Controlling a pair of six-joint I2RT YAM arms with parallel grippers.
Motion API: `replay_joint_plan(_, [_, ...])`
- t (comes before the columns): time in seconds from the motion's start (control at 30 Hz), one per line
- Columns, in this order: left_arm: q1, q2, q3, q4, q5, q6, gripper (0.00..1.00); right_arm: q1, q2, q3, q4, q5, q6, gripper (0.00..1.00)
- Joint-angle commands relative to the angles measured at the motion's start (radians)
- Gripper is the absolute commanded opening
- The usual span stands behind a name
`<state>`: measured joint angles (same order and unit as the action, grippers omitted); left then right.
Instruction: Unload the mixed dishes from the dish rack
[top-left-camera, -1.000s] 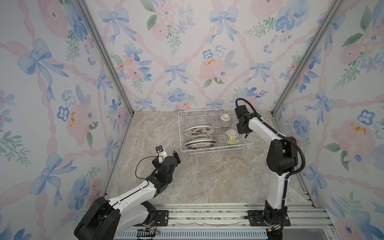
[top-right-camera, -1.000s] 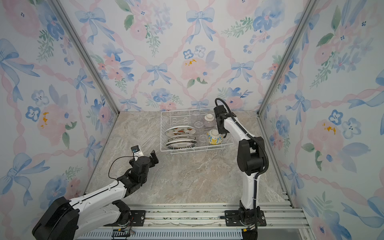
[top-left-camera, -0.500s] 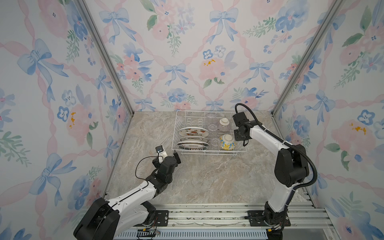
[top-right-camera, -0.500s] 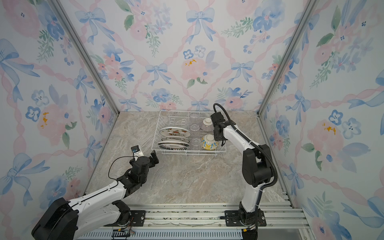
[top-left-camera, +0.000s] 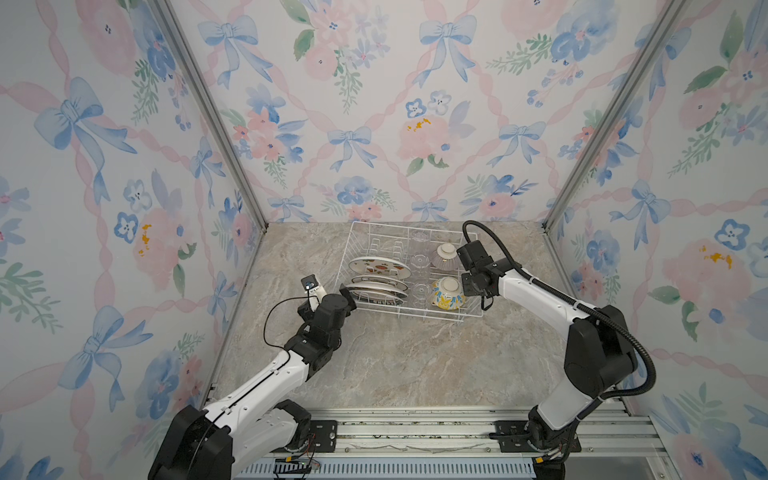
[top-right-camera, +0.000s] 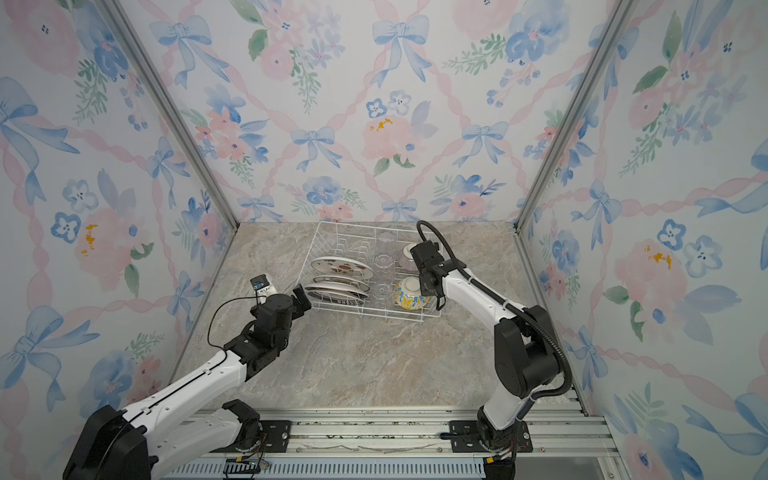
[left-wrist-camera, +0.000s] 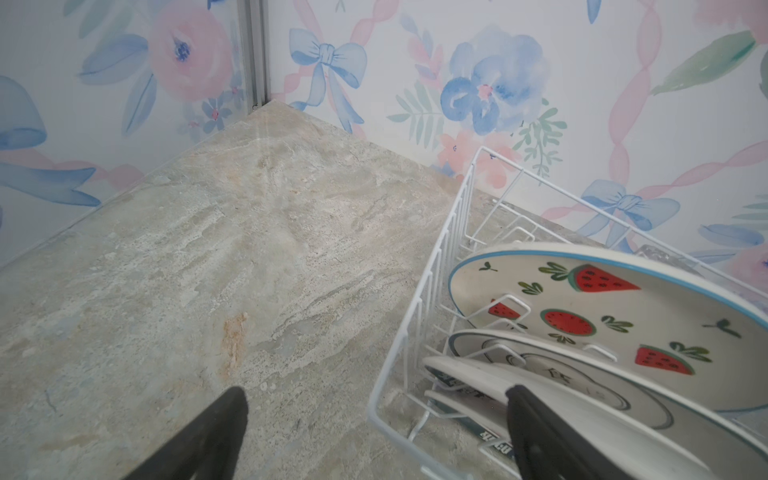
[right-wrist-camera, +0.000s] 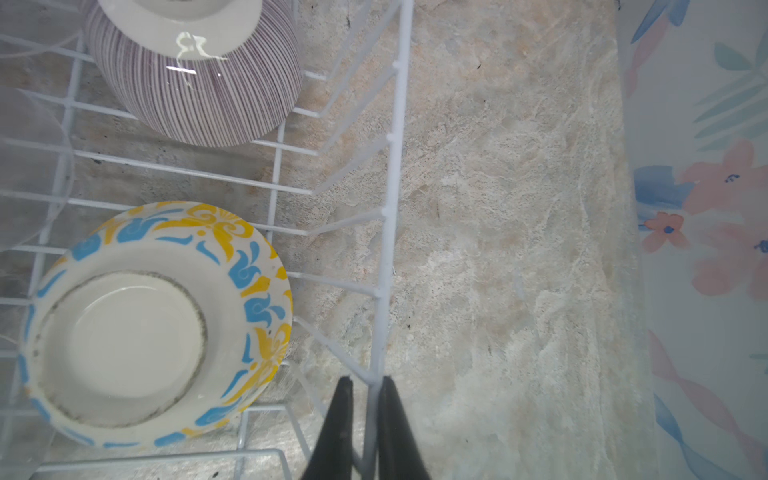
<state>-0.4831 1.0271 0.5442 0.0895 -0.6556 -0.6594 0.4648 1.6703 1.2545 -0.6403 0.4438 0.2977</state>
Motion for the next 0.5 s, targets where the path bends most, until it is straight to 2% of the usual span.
replay_joint_plan(0.0, [0.054, 0.018, 0.062, -0.098, 0.086, 0.006, 0.98, 0.046, -0.007, -0.12, -0.176, -0.187, -0.053, 0.0])
replay_joint_plan(0.17, [0.131, 0.068, 0.124, -0.154, 0.149, 0.041, 0.98, 0.046, -0.097, -0.189, -0.168, -0.206, -0.026, 0.0])
replay_joint_plan(0.37, [0.229, 0.14, 0.183, -0.161, 0.293, 0.082, 0.98, 0.027, -0.146, -0.237, -0.152, -0.23, -0.016, 0.0])
replay_joint_plan(0.47, [0.241, 0.191, 0.251, -0.161, 0.379, 0.135, 0.98, 0.01, -0.162, -0.256, -0.129, -0.244, -0.002, 0.0])
